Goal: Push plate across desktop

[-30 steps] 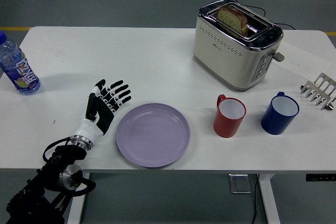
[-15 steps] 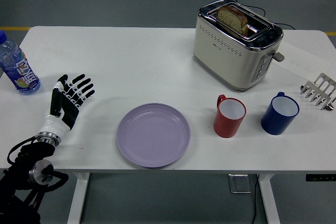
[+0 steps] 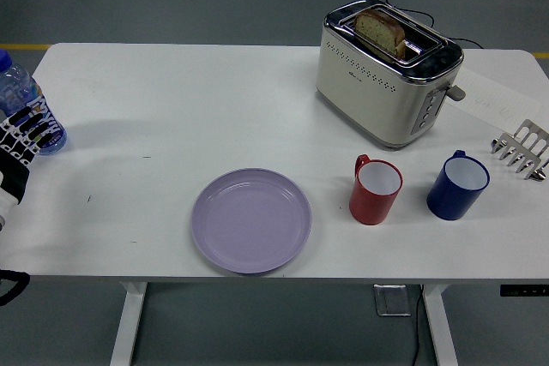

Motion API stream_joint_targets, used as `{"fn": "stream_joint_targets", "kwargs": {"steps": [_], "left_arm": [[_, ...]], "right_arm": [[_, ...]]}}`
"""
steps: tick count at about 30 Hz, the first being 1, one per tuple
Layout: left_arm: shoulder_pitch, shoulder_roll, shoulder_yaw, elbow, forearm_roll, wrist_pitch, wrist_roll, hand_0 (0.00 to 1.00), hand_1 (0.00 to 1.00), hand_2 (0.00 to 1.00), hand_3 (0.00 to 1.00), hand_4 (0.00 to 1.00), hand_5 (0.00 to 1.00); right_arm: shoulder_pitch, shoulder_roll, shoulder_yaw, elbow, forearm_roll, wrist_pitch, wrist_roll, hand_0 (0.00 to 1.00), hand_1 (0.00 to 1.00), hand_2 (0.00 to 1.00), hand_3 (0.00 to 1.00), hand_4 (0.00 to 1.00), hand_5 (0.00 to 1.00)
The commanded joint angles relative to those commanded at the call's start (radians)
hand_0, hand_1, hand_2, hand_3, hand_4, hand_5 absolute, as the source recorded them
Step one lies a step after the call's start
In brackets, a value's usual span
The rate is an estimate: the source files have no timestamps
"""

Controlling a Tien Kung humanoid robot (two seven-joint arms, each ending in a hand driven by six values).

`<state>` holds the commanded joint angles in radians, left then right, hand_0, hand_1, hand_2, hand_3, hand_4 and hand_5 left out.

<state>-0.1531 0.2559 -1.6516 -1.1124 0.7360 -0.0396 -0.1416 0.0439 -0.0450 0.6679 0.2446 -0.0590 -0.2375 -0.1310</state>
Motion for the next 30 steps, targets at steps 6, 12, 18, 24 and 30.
{"fn": "stream_joint_targets", "kwargs": {"steps": [6, 12, 18, 24, 30], "left_arm": [[0.017, 0.019, -0.038, 0.002, -0.003, 0.0, 0.001, 0.761, 0.756, 0.712, 0.687, 0.575, 0.998], [0.022, 0.028, -0.066, 0.007, -0.004, -0.002, 0.003, 0.762, 0.756, 0.712, 0.688, 0.573, 0.998], [0.022, 0.033, -0.088, 0.007, -0.006, -0.008, 0.015, 0.763, 0.76, 0.713, 0.688, 0.573, 0.998], [0.024, 0.029, -0.1, 0.004, -0.106, -0.035, 0.066, 0.763, 0.76, 0.717, 0.694, 0.573, 0.998], [0.032, 0.009, -0.107, -0.023, -0.325, -0.016, 0.148, 0.705, 0.748, 0.715, 0.695, 0.569, 0.998]], "right_arm": [[0.0, -0.001, -0.008, -0.001, 0.017, 0.001, 0.006, 0.59, 0.526, 0.612, 0.608, 0.345, 0.552], [0.005, -0.001, -0.012, -0.002, 0.026, 0.001, 0.009, 0.59, 0.526, 0.611, 0.608, 0.345, 0.551], [0.008, -0.003, -0.014, -0.002, 0.029, 0.001, 0.01, 0.59, 0.526, 0.611, 0.608, 0.344, 0.55], [0.009, -0.003, -0.013, -0.003, 0.028, 0.001, 0.01, 0.59, 0.526, 0.61, 0.608, 0.342, 0.549], [0.01, -0.003, -0.014, -0.003, 0.03, 0.001, 0.01, 0.59, 0.526, 0.61, 0.607, 0.341, 0.547]]}}
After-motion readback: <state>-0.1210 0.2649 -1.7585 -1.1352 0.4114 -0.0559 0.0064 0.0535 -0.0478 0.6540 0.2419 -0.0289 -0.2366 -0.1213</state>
